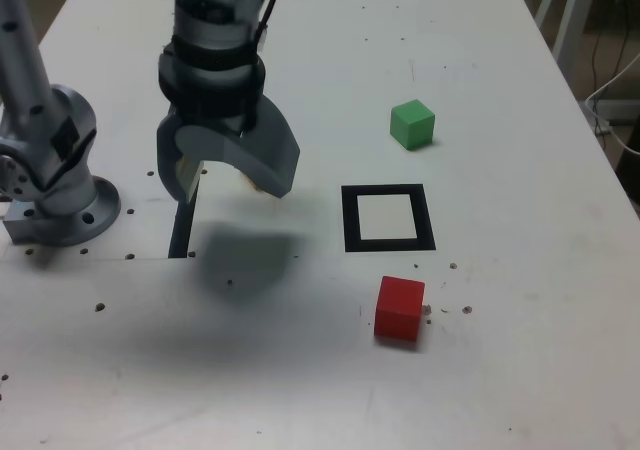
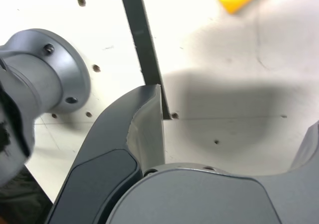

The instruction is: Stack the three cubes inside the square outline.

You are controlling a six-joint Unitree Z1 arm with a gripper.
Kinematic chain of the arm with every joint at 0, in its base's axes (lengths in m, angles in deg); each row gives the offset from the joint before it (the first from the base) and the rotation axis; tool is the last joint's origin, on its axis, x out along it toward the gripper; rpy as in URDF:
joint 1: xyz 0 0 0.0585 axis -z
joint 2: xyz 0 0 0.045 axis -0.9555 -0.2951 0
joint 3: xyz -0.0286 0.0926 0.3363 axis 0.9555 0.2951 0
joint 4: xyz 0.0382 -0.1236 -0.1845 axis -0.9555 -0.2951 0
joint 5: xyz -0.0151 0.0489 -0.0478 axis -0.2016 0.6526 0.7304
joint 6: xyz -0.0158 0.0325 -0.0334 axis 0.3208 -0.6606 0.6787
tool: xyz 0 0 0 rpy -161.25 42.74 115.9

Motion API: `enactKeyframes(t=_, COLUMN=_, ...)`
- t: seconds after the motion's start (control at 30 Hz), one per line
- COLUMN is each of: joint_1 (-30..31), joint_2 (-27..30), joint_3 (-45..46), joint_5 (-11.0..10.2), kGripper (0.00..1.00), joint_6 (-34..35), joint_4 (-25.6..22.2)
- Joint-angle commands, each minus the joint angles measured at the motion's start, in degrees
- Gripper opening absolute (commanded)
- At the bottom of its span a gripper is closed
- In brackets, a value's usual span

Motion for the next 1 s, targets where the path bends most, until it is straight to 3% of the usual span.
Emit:
enactKeyframes(t=0.0, joint_1=1.3, joint_2=-1.6, joint_3=-2.1, joint_5=0.3, kGripper=0.99, joint_6=0.7, joint_4=-0.9)
enactKeyframes(t=0.97, joint_1=14.2, joint_2=-20.4, joint_3=-29.7, joint_5=2.9, kGripper=0.98, joint_6=5.4, joint_4=-12.3)
